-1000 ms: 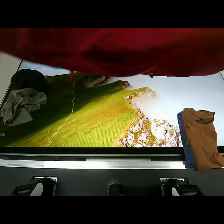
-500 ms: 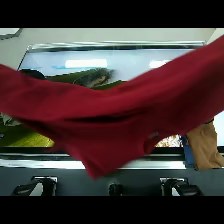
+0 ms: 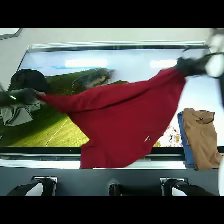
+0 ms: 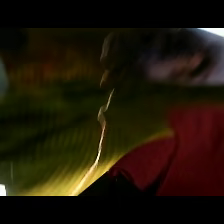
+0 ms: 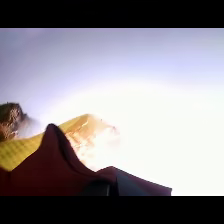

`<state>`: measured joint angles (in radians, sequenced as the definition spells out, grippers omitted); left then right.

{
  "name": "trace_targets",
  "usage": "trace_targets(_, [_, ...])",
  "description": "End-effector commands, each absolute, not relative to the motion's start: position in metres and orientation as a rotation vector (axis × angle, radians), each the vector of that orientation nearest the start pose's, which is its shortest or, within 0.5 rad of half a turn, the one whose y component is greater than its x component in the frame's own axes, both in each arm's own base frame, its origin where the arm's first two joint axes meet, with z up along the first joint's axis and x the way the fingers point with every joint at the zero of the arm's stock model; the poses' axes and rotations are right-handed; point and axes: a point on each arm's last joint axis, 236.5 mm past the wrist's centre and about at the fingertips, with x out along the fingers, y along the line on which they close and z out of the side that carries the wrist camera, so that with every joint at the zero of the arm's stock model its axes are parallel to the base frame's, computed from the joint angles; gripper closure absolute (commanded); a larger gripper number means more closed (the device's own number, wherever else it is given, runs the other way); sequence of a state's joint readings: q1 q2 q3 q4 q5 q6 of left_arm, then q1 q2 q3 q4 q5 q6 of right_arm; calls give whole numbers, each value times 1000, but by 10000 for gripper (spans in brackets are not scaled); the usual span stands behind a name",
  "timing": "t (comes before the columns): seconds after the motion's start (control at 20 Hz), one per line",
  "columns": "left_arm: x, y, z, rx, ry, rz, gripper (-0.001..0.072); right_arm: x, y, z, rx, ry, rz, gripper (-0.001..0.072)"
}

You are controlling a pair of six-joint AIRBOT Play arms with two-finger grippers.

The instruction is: Fold the shirts.

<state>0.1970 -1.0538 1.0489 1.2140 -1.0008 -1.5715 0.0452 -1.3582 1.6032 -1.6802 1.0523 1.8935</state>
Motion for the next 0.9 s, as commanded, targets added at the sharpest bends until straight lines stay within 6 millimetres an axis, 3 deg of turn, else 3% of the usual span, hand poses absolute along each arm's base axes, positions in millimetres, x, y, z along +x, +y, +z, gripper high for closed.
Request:
trace_targets(0.0, [331, -10, -47, -498, 1344, 18, 677, 520, 67, 50, 537, 1044, -56, 666])
trace_targets(0.1, [320, -13, -65, -497, 1419, 7, 677, 516, 100, 28, 637, 1136, 35, 641])
trace_targets(0.15, [320, -13, -68, -487, 1423, -1, 676, 511, 106, 26, 630, 1161, 70, 434])
trace_targets(0.2, [321, -13, -67, -479, 1418, -7, 677, 502, 106, 29, 580, 1192, 112, 164])
trace_targets(0.25, [322, -13, -67, -467, 1416, -17, 677, 488, 103, 33, 504, 1230, 165, 103])
trace_targets(0.35, [321, -13, -67, -443, 1415, -38, 677, 442, 91, 41, 362, 1362, 253, 103])
trace_targets(0.45, [321, -13, -67, -427, 1414, -51, 677, 398, 69, 47, 318, 1511, 249, 104])
trace_targets(0.55, [321, -13, -67, -424, 1415, -54, 677, 362, 65, 43, 314, 1583, 233, 120])
trace_targets(0.6, [321, -13, -67, -425, 1417, -55, 677, 335, 75, 32, 325, 1615, 246, 120])
trace_targets(0.7, [321, -13, -67, -424, 1415, -55, 677, 265, 98, -13, 359, 1709, 234, 104])
trace_targets(0.8, [321, -13, -67, -423, 1413, -55, 677, 193, 137, -56, 493, 1813, 275, 107])
trace_targets(0.85, [321, -13, -67, -422, 1414, -57, 677, 168, 158, -69, 567, 1833, 300, 108])
